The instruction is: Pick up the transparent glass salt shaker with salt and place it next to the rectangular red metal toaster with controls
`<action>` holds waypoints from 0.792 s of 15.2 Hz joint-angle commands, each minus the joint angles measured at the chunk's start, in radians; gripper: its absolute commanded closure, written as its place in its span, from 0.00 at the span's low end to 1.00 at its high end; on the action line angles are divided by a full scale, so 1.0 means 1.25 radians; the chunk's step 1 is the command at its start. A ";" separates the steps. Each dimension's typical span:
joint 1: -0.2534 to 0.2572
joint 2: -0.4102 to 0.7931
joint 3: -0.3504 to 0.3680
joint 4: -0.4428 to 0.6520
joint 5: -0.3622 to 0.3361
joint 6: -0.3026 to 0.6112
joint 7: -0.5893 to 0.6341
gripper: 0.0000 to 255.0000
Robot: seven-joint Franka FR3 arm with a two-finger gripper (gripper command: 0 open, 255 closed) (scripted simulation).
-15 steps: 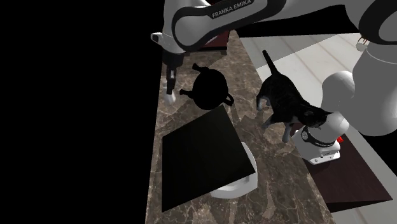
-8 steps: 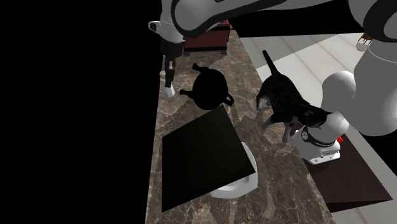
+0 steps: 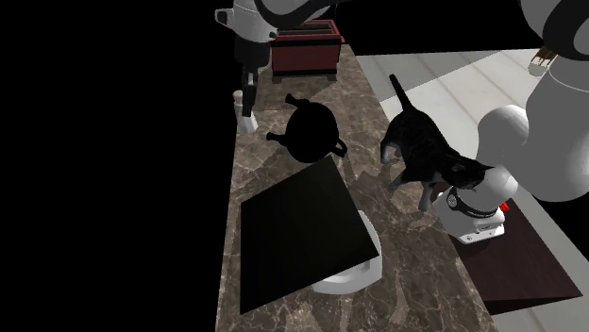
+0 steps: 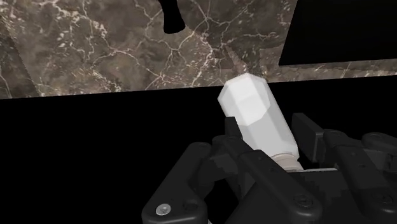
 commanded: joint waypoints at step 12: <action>-0.009 0.006 -0.005 0.146 -0.009 -0.138 0.030 1.00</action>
